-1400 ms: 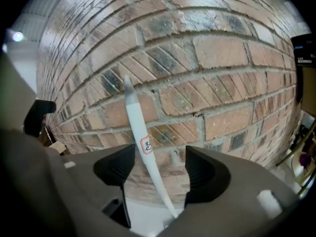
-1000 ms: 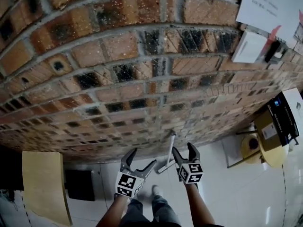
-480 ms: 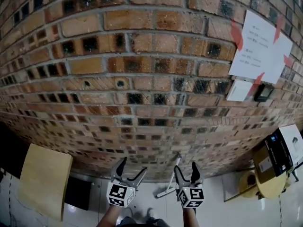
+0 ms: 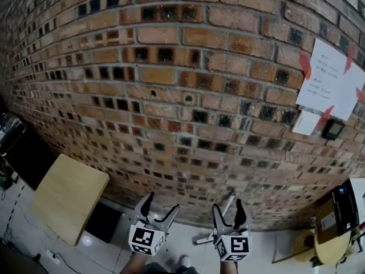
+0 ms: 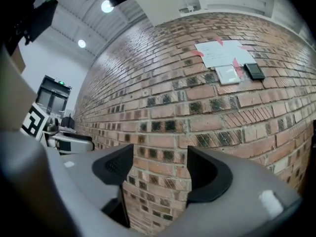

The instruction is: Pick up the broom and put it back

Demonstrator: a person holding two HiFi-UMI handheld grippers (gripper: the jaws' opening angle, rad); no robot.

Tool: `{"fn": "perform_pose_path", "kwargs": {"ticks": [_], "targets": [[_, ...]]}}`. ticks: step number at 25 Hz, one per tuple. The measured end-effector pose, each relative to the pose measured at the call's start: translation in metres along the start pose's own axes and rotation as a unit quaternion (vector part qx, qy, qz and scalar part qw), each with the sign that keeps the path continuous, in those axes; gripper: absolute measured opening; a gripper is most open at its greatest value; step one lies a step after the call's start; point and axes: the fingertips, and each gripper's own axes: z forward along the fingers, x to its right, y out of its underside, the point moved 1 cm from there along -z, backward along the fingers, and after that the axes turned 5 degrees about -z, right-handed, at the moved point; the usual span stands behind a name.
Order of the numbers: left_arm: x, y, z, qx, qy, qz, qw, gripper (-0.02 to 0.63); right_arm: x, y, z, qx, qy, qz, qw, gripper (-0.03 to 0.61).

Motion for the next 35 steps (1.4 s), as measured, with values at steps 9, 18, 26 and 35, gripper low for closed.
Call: {"fn": "perform_pose_path", "kwargs": {"ticks": [9, 18, 26, 35], "targets": [[0.007, -0.003, -0.078, 0.004, 0.019, 0.002, 0.9998, 0.379, -0.058, -0.002, -0.067, -0.014, 0.028, 0.021, 0.999, 0.334], [0.022, 0.02, -0.197, -0.005, 0.047, -0.016, 0.9987, 0.379, -0.149, 0.005, -0.176, -0.051, 0.056, 0.024, 0.997, 0.35], [0.038, -0.008, -0.232, 0.023, 0.039, 0.004, 0.999, 0.377, -0.146, -0.02, -0.202, -0.037, 0.064, 0.009, 0.997, 0.376], [0.048, -0.033, -0.233, 0.051, -0.024, -0.012, 0.9984, 0.347, -0.127, -0.044, -0.195, -0.034, 0.039, -0.027, 0.998, 0.383]]}}
